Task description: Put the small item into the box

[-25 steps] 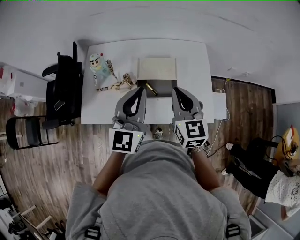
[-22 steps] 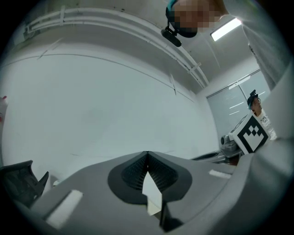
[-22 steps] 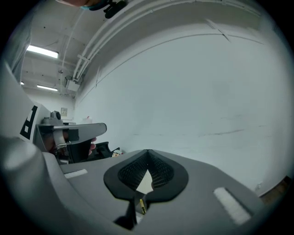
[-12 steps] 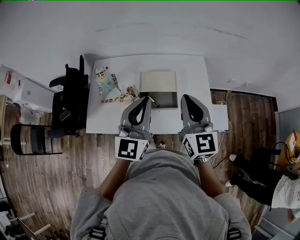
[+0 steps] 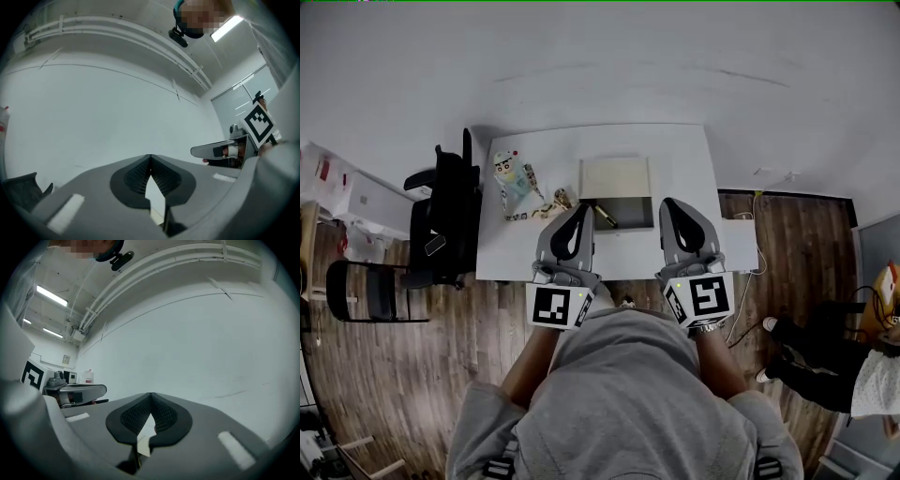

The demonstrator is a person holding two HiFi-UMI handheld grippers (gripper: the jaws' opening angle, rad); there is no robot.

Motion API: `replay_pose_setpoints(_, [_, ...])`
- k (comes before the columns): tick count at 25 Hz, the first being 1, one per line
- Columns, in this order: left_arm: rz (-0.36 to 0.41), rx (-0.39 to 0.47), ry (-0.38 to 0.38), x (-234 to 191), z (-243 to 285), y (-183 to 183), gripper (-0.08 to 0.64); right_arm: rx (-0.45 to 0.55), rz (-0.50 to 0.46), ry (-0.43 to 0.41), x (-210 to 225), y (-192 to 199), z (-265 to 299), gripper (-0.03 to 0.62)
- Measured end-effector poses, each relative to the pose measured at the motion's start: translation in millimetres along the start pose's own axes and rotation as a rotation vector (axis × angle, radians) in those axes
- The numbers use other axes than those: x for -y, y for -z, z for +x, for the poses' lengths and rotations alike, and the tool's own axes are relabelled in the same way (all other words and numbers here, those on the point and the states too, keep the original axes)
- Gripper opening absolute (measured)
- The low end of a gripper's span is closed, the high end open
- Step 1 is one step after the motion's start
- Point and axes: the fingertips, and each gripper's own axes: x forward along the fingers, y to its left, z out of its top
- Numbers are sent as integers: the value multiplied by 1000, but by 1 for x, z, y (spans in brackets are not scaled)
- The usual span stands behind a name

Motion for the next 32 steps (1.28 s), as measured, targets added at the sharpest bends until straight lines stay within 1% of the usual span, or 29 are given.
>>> replay_pose_setpoints(10, [-5,-3,7,1,-7,2,3,-4,23,5,-3,7,-6,14])
replay_pose_setpoints(23, [-16,-12,-38,-14,-27,5,3,-23,24,-27,-22,16,-5,14])
replay_pose_setpoints(32, [-12,-10,-26,-11,-28,6,3,-37,15,-33,-25,18,-6,14])
